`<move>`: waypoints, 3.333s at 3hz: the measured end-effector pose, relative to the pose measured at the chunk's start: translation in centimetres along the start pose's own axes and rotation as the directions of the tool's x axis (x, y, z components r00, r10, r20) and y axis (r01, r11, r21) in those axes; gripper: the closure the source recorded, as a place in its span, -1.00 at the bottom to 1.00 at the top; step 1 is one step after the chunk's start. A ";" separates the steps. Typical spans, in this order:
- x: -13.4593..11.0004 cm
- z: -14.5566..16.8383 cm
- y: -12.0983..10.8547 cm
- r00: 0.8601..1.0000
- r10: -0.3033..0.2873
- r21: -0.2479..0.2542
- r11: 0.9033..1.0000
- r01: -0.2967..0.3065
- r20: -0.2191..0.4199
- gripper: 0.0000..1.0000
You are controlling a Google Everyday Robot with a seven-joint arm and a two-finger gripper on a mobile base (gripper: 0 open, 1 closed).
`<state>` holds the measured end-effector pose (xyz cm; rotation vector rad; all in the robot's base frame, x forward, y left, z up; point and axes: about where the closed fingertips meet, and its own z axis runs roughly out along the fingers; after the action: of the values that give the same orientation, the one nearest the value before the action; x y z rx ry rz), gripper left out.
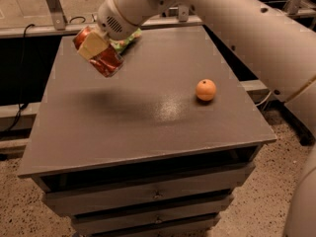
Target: Place coke can upright
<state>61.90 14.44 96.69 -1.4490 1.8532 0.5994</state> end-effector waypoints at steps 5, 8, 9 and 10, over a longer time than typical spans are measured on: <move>3.7 -3.2 4.7 0.802 -0.103 -0.091 0.977 0.193 0.589 1.00; 6.7 -0.2 7.2 0.761 -0.022 -0.154 0.975 0.159 0.648 0.63; 7.3 0.1 7.6 0.759 -0.010 -0.165 0.974 0.154 0.651 0.17; 8.0 0.3 7.9 0.758 0.000 -0.172 0.974 0.148 0.652 -0.28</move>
Offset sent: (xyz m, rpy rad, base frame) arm -0.0267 -0.0608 0.0211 0.5778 -0.1609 0.3500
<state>53.37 11.66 89.95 -1.2149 1.1940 1.1295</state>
